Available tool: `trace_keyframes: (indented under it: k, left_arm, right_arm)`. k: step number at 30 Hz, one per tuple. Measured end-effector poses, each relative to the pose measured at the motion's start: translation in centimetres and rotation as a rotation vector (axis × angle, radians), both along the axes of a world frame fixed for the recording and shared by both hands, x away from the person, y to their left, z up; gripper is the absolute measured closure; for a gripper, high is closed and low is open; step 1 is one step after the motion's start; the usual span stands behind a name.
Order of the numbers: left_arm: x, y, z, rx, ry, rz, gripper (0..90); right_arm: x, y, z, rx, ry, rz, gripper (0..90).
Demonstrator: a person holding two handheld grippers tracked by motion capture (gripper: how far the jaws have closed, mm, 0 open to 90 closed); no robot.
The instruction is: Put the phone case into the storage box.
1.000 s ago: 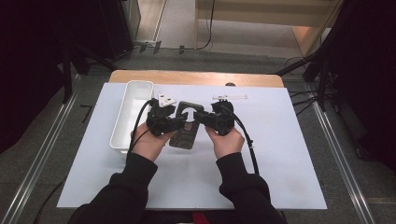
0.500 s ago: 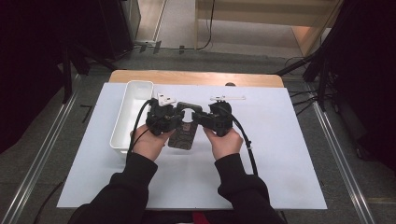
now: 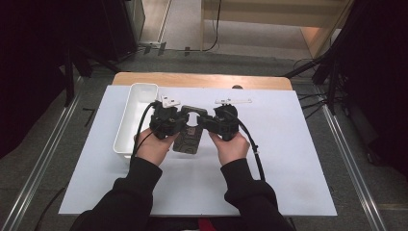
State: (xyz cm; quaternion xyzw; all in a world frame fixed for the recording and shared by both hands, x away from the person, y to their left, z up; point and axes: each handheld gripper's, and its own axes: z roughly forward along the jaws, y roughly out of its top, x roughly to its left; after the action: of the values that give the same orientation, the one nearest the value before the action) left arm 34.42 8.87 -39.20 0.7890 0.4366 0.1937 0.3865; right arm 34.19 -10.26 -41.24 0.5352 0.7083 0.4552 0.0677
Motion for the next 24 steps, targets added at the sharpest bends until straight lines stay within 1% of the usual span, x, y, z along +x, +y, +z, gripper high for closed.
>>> trace_keyframes:
  k: [7,9,13,14,16,17,21,22,24]
  left_arm:
    - [-0.03,-0.03,0.09,0.006,-0.002,-0.006,72.2]
    - [0.01,0.00,0.10,0.000,0.003,-0.007,72.2]
    - [0.05,0.04,0.13,0.000,0.006,-0.011,72.3]
    - [0.05,0.04,0.13,0.000,0.006,-0.011,72.4]
    - [0.08,0.10,0.16,-0.004,0.012,-0.015,72.4]
    - [0.08,0.10,0.16,-0.004,0.012,-0.015,72.5]
    - [0.10,0.14,0.21,-0.011,0.019,-0.015,72.5]
    - [0.13,0.18,0.23,-0.016,0.022,-0.016,72.5]
    - [0.15,0.22,0.25,-0.019,0.026,-0.019,72.5]
  right_arm:
    - [-0.03,-0.10,0.03,-0.003,-0.004,0.010,67.1]
    - [-0.05,-0.14,0.03,0.002,-0.008,0.022,63.6]
    - [-0.24,-0.14,0.01,-0.011,-0.025,0.045,57.0]
    - [-0.24,-0.14,0.01,-0.011,-0.025,0.045,57.0]
    - [-0.38,-0.28,0.04,-0.011,-0.030,0.056,53.4]
    - [-0.38,-0.28,0.04,-0.011,-0.030,0.056,53.4]
    - [-0.55,-0.67,0.03,-0.022,-0.027,0.071,48.8]
    - [-0.58,-0.82,0.01,-0.015,-0.022,0.073,48.5]
    - [-0.60,-0.92,0.00,-0.016,-0.022,0.075,48.3]
